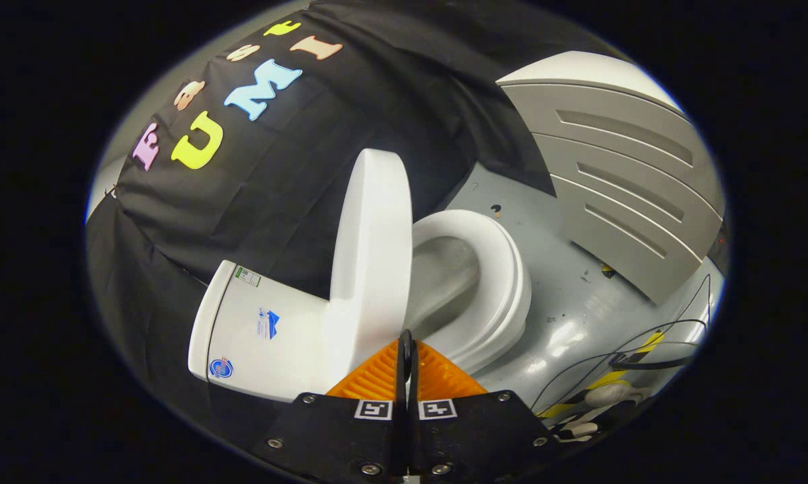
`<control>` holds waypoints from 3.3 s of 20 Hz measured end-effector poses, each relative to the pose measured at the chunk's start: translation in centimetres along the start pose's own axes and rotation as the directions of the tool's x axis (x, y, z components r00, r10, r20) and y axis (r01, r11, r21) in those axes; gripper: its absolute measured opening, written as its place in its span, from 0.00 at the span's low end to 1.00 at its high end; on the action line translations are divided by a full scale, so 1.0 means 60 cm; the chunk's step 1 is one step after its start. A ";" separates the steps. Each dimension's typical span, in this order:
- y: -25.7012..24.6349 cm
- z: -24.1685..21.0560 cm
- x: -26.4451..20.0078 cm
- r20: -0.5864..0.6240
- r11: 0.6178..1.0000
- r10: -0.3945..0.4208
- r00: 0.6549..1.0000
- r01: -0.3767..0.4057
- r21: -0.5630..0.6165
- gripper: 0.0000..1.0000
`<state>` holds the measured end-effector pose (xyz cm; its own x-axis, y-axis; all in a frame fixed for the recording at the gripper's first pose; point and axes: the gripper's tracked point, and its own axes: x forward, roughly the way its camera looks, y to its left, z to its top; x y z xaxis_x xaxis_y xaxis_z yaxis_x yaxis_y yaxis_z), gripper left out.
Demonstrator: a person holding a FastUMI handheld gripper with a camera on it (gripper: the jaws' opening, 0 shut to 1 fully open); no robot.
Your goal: Open the toilet lid.
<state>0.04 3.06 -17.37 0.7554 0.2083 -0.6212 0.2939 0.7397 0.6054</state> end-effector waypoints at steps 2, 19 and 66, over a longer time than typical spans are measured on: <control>0.012 0.003 -0.005 0.019 1.000 -0.006 1.000 0.006 -0.023 0.00; 0.123 0.013 -0.038 0.197 0.971 0.026 0.980 0.022 -0.238 0.00; 0.428 -0.099 -0.070 0.237 0.778 0.284 0.929 -0.079 -0.623 0.01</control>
<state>0.95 24.98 -2.14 0.9240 0.2524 -0.2873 -0.1963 0.9578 0.2102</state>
